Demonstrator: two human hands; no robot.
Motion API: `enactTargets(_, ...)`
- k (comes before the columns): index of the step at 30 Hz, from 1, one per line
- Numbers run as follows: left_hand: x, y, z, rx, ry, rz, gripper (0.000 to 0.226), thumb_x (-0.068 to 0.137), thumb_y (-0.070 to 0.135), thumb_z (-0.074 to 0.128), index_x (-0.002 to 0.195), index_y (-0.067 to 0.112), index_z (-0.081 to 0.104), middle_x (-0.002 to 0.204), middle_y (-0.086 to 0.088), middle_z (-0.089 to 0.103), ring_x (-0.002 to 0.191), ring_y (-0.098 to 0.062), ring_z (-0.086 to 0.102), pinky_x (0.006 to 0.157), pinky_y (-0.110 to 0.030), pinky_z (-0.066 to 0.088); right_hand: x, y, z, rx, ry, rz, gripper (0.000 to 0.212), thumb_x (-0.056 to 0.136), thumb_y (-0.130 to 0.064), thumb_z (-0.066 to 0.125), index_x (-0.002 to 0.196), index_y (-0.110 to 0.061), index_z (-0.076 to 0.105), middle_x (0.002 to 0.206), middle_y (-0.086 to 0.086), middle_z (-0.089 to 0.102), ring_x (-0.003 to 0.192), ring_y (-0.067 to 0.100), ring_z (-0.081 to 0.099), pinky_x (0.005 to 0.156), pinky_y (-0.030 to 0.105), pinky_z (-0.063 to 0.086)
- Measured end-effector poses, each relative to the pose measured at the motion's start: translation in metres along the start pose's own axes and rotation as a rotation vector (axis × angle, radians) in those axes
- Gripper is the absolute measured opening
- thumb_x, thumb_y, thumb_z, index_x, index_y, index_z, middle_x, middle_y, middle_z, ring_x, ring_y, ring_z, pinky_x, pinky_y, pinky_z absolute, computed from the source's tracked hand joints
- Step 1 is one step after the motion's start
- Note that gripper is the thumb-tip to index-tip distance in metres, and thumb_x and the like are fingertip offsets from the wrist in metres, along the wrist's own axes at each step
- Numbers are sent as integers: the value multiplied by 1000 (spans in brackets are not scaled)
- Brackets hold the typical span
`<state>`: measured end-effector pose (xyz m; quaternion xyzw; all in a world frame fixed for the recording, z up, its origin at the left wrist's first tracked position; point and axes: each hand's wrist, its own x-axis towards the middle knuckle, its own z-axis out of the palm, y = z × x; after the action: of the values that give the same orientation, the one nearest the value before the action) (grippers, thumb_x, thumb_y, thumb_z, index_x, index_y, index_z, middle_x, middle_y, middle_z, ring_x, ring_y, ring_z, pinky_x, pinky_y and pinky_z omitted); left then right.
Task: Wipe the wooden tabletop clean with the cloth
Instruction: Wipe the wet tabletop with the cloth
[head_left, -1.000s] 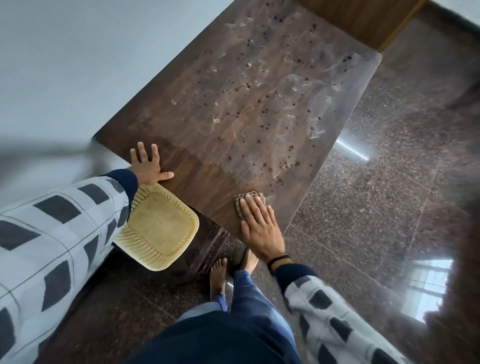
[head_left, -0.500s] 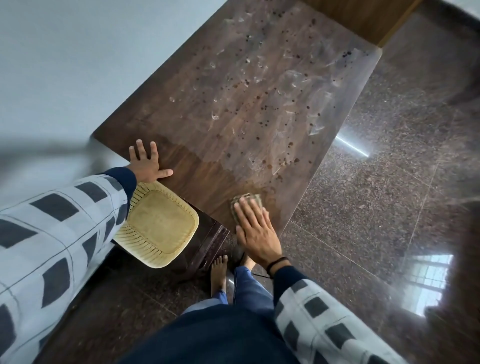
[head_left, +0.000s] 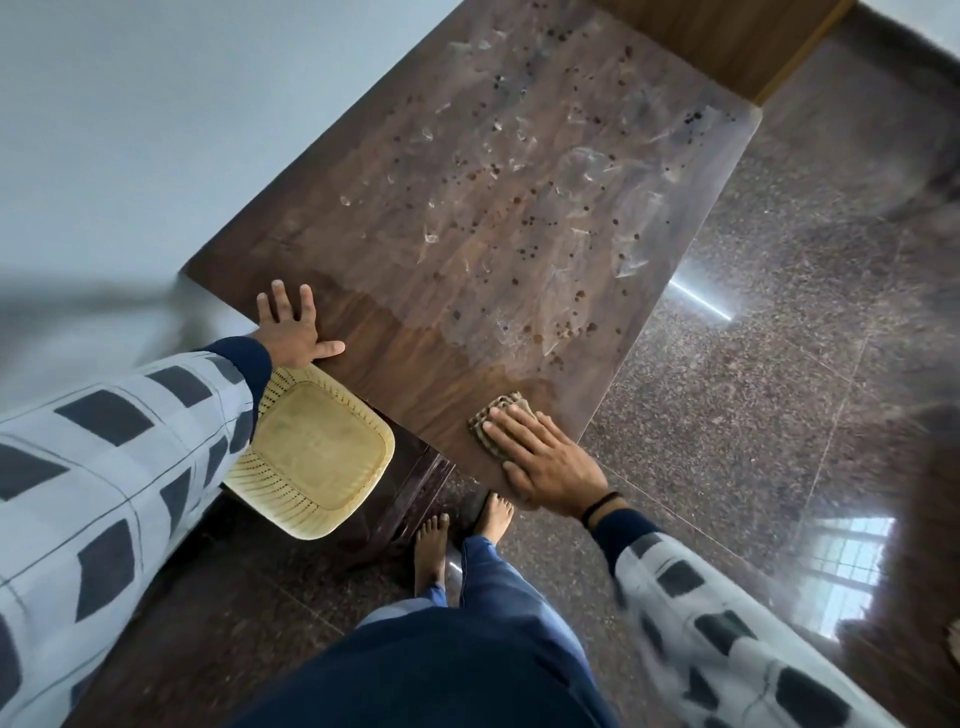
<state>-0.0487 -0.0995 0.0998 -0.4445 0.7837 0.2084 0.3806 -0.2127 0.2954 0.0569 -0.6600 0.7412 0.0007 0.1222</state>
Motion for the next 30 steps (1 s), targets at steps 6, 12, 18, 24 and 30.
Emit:
enactTargets(6, -2, -1, 1, -10, 2, 13, 107, 94, 67, 44, 151, 19, -33, 156, -17, -39, 146, -42, -28, 119, -59, 0, 31, -29, -3, 283, 174, 753, 62, 107, -33, 34, 164, -21, 12, 171, -1, 2, 158, 18, -5, 128, 48, 3)
enactTargets(12, -1, -2, 1, -7, -2, 15, 107, 94, 67, 44, 151, 19, -32, 156, -18, -39, 146, -42, -28, 120, -59, 1, -5, 0, 2, 9, 11, 19, 60, 107, -36, 31, 163, -23, 14, 170, -1, 8, 158, 20, 4, 127, 47, 16)
enactTargets(18, 1, -2, 2, -4, 8, 13, 108, 93, 69, 43, 150, 19, -33, 155, -17, -40, 145, -42, -29, 119, -58, -1, 27, -42, 0, 299, 161, 793, 65, 105, -32, 35, 163, -21, 7, 171, 0, -2, 157, 18, -10, 128, 47, 1)
enactTargets(24, 6, -3, 3, 13, 8, 9, 108, 93, 70, 42, 150, 19, -33, 155, -18, -39, 146, -42, -28, 119, -57, -3, 23, -23, -4, 129, -1, 197, 60, 109, -40, 25, 164, -25, 5, 169, -6, -7, 156, 15, -13, 128, 49, 9)
enactTargets(30, 6, -3, 4, 10, 13, -1, 108, 93, 69, 43, 150, 19, -33, 155, -19, -39, 145, -43, -28, 119, -57, -2, 47, -28, -14, 312, 119, 685, 62, 107, -40, 25, 164, -25, 3, 171, -3, -3, 157, 17, -12, 127, 49, -1)
